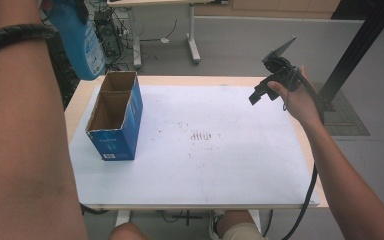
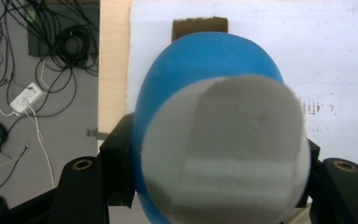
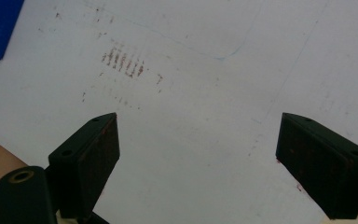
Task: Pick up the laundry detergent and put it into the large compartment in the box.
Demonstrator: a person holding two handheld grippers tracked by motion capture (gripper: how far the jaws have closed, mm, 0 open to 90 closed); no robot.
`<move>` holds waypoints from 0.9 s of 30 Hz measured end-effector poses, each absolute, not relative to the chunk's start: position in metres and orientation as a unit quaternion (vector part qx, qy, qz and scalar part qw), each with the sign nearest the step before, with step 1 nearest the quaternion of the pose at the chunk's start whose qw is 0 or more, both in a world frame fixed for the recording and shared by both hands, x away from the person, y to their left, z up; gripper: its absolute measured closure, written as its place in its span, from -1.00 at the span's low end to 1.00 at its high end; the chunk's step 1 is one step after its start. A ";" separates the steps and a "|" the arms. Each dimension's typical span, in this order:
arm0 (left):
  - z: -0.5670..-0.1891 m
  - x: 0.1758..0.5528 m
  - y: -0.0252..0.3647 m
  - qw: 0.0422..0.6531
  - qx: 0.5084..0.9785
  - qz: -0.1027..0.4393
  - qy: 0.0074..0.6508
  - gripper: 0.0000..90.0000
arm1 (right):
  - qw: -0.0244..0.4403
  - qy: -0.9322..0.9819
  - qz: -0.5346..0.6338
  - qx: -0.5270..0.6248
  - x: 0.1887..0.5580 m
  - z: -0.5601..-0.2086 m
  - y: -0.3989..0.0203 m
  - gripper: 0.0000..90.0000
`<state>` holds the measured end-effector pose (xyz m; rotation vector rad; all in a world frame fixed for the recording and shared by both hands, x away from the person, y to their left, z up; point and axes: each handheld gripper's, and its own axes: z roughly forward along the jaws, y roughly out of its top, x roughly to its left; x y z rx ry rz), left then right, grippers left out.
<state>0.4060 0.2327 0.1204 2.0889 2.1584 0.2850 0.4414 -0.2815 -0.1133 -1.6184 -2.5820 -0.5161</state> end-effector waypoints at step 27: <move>0.106 0.405 0.240 0.062 0.680 0.097 0.724 -0.17 | 0.029 -0.832 -0.172 -0.527 0.440 -0.115 -0.287 -0.70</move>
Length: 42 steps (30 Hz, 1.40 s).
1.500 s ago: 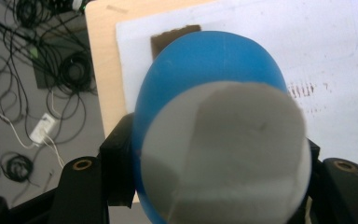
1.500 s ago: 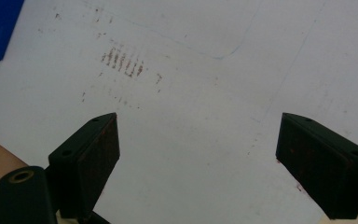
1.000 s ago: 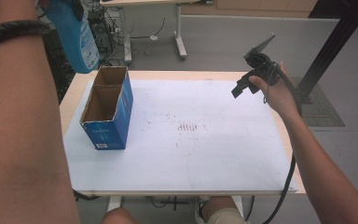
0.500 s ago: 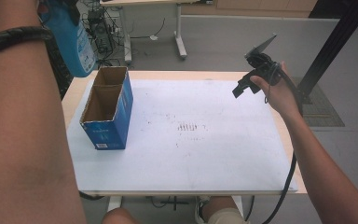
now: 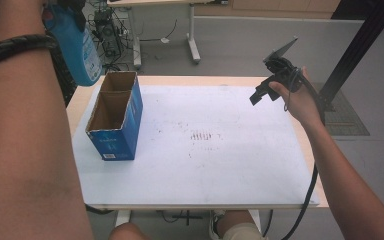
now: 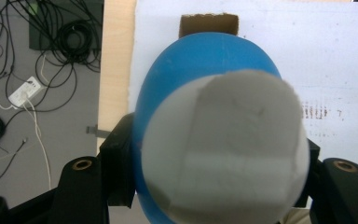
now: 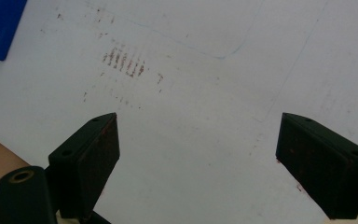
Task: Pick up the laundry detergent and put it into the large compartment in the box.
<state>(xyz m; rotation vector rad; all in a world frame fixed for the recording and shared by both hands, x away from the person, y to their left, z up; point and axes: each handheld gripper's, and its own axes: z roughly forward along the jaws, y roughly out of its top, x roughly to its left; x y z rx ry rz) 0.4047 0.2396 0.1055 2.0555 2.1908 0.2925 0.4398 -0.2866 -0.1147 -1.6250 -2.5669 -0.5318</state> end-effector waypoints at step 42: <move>-0.019 0.422 0.247 0.049 0.684 0.051 0.726 -0.17 | 0.034 -0.837 -0.165 -0.520 0.445 -0.126 -0.273 -0.70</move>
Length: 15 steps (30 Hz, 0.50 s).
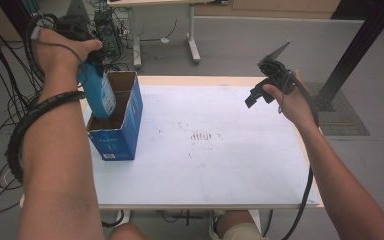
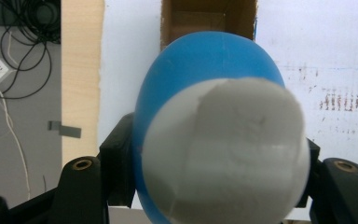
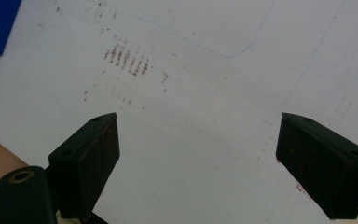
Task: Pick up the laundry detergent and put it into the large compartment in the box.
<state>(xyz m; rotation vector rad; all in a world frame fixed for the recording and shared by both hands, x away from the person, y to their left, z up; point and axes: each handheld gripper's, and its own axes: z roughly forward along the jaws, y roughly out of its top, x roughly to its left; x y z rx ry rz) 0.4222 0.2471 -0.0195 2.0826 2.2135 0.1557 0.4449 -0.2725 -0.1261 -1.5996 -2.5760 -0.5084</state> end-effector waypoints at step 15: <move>-0.081 0.419 0.240 0.046 0.690 0.058 0.720 -0.17 | 0.037 -0.839 -0.160 -0.519 0.449 -0.132 -0.267 -0.70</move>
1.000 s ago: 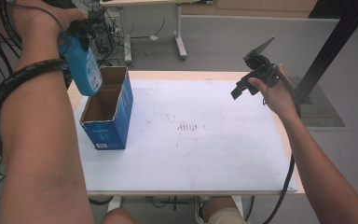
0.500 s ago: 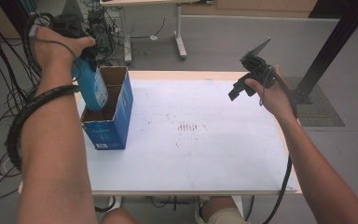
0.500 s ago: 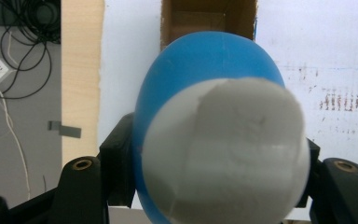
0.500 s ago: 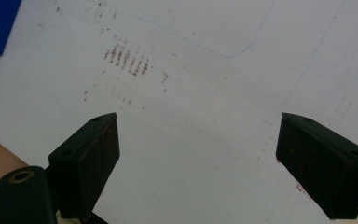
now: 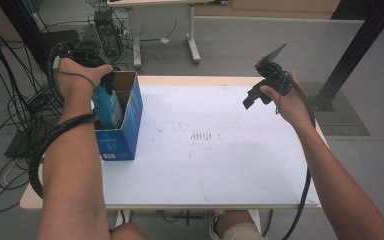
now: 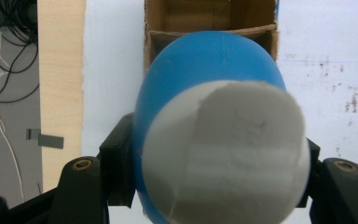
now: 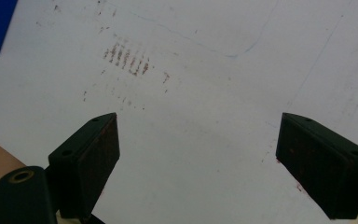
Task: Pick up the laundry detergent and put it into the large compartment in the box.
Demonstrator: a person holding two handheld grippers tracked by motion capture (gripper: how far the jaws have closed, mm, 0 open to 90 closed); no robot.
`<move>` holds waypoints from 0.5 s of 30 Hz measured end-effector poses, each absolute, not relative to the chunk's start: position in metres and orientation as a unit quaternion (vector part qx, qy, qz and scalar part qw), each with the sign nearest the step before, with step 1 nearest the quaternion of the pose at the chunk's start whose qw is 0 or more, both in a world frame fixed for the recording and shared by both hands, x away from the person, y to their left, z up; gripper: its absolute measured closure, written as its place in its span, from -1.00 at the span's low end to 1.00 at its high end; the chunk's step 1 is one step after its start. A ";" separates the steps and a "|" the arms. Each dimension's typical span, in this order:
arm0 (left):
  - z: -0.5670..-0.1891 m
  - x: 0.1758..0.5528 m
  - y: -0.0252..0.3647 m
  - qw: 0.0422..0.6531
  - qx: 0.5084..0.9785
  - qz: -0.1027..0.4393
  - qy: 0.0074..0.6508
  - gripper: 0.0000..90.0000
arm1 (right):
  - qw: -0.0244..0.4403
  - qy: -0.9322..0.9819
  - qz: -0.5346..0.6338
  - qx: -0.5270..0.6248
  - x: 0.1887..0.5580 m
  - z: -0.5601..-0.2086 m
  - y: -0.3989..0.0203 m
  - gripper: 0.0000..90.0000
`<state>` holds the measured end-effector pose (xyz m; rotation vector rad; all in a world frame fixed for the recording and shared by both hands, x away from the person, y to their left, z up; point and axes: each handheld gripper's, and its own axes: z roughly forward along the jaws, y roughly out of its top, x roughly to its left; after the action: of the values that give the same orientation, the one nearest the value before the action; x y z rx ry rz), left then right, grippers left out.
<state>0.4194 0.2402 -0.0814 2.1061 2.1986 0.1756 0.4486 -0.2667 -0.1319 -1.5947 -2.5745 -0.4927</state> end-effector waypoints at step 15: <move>-0.133 0.419 0.234 0.043 0.700 0.052 0.711 -0.17 | 0.041 -0.839 -0.154 -0.520 0.453 -0.139 -0.262 -0.70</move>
<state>0.4188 0.2340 -0.1327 2.1418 2.1747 0.1576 0.4532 -0.2616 -0.1386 -1.5920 -2.5707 -0.4706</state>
